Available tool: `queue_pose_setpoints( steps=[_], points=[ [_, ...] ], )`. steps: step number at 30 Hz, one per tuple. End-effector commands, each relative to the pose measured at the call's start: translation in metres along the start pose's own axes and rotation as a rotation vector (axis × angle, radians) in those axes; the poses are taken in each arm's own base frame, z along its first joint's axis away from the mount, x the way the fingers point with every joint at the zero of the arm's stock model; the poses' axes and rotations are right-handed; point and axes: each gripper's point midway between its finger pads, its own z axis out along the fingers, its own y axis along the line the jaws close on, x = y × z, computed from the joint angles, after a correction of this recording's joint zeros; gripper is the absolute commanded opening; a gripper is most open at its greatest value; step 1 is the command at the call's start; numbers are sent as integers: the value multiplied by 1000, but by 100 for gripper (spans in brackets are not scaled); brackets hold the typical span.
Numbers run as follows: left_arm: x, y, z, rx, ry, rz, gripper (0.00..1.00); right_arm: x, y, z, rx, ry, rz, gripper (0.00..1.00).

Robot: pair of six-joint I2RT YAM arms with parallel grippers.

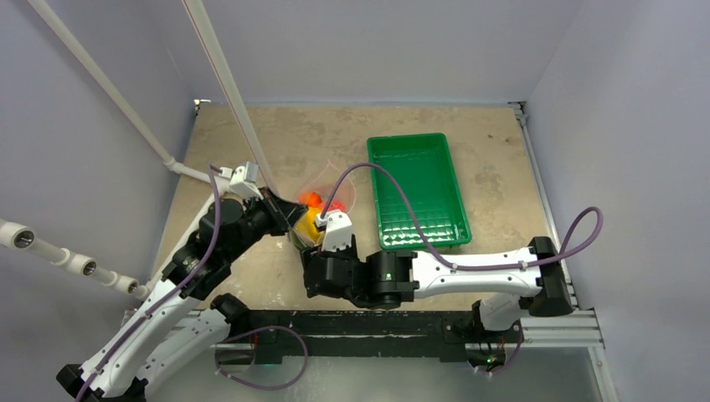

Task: Place the food in the zip-top bag and seal the zipper
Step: Adjust the zipper food storage bag at the center of the board.

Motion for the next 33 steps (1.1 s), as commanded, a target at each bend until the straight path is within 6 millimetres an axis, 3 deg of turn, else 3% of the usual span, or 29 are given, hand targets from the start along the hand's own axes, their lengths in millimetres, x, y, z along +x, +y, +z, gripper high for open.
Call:
queue_pose_setpoints(
  steps=[1, 12, 22, 33],
  points=[
    [-9, -8, -2, 35, -37, -11, 0, -36, 6, -9, 37, -124, 109, 70],
    [-3, -6, -3, 43, -23, -14, 0, -51, 6, 1, 141, -186, 99, 66],
    [0, -5, -3, 44, -17, -18, 0, -61, 1, -2, 173, -228, 108, 56],
    [3, -4, -2, 47, -9, -26, 0, -69, 13, 1, 156, -244, 74, 48]
  ],
)
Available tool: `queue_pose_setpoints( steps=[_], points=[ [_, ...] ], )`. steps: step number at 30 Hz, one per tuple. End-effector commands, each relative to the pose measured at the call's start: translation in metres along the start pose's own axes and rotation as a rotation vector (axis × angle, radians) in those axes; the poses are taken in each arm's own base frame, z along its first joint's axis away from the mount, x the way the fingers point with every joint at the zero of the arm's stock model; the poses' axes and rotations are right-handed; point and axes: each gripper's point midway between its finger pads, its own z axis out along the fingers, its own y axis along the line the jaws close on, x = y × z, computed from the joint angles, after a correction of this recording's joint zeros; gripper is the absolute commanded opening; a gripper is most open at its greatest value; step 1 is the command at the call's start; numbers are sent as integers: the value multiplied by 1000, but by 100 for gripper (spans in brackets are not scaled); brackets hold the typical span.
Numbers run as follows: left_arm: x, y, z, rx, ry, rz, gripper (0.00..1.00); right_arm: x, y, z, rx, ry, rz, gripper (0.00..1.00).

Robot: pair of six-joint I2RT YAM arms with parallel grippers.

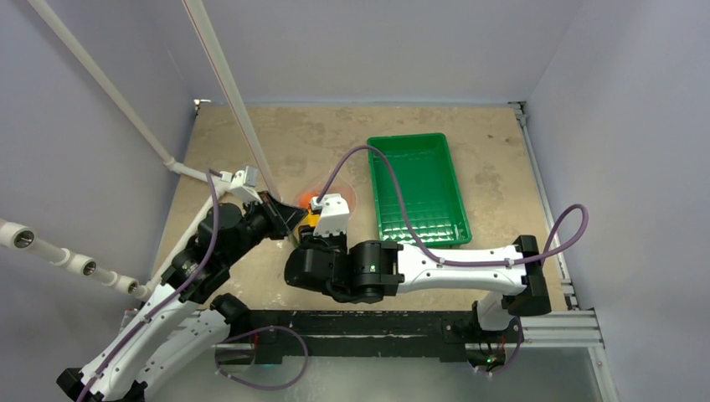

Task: Place the food in the zip-top bag and seal the zipper
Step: Adjust the zipper food storage bag at the center of the board.

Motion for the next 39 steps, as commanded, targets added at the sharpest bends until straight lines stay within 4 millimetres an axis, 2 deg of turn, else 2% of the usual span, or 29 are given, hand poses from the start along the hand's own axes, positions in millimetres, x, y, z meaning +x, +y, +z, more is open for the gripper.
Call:
queue_pose_setpoints(
  steps=[1, 7, 10, 13, 18, 22, 25, 28, 33, 35, 39],
  points=[
    [-5, -7, 0, 34, -25, -20, 0, -15, 8, 0, 0, -54, 3, 47],
    [-6, -8, 0, 35, -26, -20, 0, -9, 9, 5, 9, -49, -16, 42],
    [-6, -8, 0, 34, -25, -19, 0, -9, 8, 5, 16, -47, -18, 35],
    [-6, -8, 0, 34, -25, -18, 0, -11, 7, 3, 19, -50, -15, 25],
    [-5, -7, 0, 28, -21, -14, 0, -16, 4, 1, 25, -63, -27, 0],
    [-8, -3, -2, 5, -29, -1, 0, -25, 2, -5, 12, -74, -44, 0],
    [-14, -3, -5, -17, -42, 18, 8, -33, 5, -10, -11, -81, -92, 0],
    [-26, -11, -9, -5, -64, 54, 21, -45, 8, -15, -39, -92, -153, 0],
    [-57, -22, -25, -33, -130, 147, 36, -69, 16, -26, -113, -112, -258, 0],
    [-74, -26, -35, -57, -174, 183, 41, -83, 18, -31, -145, -129, -279, 0],
    [-98, -29, -52, -100, -239, 242, 48, -117, 24, -43, -234, -188, -329, 0]
  ],
)
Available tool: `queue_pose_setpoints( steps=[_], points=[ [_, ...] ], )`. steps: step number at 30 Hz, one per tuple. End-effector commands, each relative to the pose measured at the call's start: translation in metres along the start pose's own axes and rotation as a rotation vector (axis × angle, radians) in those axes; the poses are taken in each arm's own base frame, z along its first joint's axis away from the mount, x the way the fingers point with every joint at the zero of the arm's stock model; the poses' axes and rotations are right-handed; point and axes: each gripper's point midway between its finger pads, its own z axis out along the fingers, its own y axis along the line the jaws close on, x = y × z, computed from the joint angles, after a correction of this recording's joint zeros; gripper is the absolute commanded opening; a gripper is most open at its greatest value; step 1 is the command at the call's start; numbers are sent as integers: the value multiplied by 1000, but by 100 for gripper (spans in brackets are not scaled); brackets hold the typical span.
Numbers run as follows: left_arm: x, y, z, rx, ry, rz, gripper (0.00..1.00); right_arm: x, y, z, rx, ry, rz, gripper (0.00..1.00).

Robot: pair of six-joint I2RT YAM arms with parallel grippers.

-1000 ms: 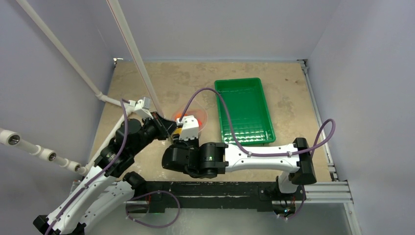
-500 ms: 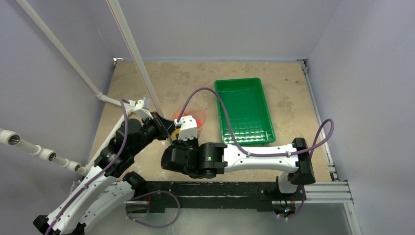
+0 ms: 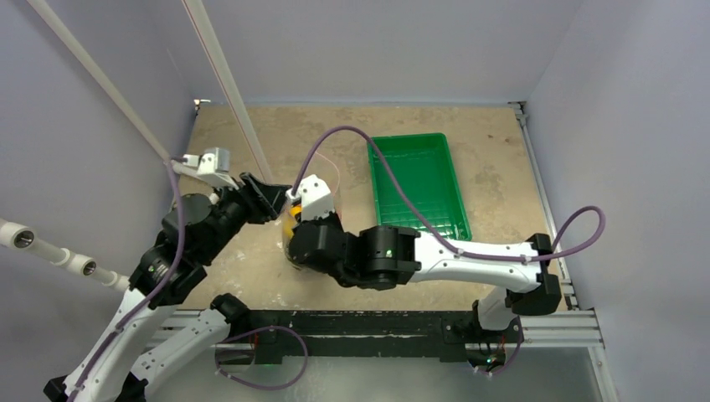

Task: Place the food in the zip-top bag and seal the zipper
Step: Adjust the zipper food storage bag at the center of the board.

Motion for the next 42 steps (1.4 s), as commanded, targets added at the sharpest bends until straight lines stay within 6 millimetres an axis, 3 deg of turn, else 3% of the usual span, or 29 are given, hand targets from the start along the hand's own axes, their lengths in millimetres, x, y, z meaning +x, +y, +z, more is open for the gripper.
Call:
queue_pose_setpoints(
  steps=[1, 6, 10, 19, 30, 42],
  points=[
    [-38, 4, -19, -59, -100, 110, 49, -82, -8, -29, -130, -176, -10, 0],
    [-52, -7, -30, -24, -109, 186, 53, -117, -13, -38, -230, -242, -92, 0],
    [-56, -22, -37, 50, -88, 272, 54, -133, -15, -44, -315, -274, -185, 0],
    [-51, -58, -64, 302, -66, 490, 55, -110, 12, -69, -600, -288, -476, 0],
    [-52, -94, -112, 560, -130, 643, 54, -70, 31, -83, -814, -205, -623, 0],
    [0, -128, -128, 930, 73, 677, 57, -63, 48, -107, -993, -241, -664, 0]
  ],
)
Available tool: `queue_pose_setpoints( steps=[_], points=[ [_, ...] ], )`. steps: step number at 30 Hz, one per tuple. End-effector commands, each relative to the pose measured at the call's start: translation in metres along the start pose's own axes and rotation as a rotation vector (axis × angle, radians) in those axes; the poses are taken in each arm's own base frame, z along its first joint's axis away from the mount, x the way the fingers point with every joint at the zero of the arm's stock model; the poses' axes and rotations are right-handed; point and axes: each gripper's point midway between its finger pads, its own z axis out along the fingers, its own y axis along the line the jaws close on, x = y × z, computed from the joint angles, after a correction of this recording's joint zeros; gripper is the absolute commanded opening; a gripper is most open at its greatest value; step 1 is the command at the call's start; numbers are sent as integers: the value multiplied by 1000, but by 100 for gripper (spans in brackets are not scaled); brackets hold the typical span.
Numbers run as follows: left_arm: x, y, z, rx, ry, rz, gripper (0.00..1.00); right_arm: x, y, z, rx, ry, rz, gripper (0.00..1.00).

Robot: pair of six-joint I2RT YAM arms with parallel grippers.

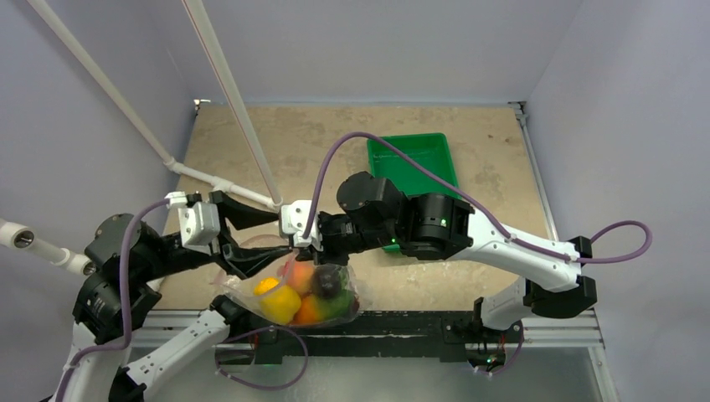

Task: Place the food in the zip-top bag and seal the zipper
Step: Adjust the zipper food storage bag at the center of the board.

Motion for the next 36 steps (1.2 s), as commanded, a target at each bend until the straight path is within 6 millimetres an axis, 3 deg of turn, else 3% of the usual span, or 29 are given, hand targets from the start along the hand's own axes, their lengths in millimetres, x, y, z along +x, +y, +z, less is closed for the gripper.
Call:
queue_pose_setpoints(
  steps=[1, 7, 17, 36],
  points=[
    [9, -23, 12, 191, 29, 2, 57, -34, 9, -19, -51, -138, -69, 0],
    [26, -34, 19, 281, 70, -38, 61, -36, 15, -20, -83, -152, -78, 0],
    [51, -50, 22, 373, 157, -86, 61, -41, 6, -31, -20, -162, -52, 0],
    [68, -35, 27, 276, 243, -57, 48, -27, -1, -47, 63, -111, 84, 0]
  ],
)
